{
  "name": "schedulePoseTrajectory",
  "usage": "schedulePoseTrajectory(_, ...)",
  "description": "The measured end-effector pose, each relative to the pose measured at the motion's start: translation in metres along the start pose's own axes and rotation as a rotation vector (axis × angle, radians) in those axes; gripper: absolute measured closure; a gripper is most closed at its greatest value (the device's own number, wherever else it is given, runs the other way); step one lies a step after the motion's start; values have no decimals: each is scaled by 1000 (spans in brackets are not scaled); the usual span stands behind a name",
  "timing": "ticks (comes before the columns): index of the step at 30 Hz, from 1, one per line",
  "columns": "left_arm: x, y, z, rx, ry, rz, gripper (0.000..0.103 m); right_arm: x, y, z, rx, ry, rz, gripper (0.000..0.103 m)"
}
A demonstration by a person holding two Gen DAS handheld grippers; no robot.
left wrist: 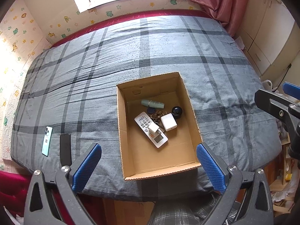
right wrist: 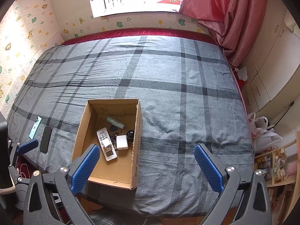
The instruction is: Organize rigid objects
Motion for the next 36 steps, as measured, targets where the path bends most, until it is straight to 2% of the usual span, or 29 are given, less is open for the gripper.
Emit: schedulePoseTrajectory(36, 0, -2, 3, 8, 9, 1, 0, 2, 3, 0, 3, -1, 4, 0)
Point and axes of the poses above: each gripper's, at about its wrist camera, not at the fingertips, and x roughly the way its jaws point, y to its left, z to its top, the point moved 4 cm from there along x, roughly the way its jaws point, and after that the axes turned 2 degrees about -x, right-handed, at the moved point
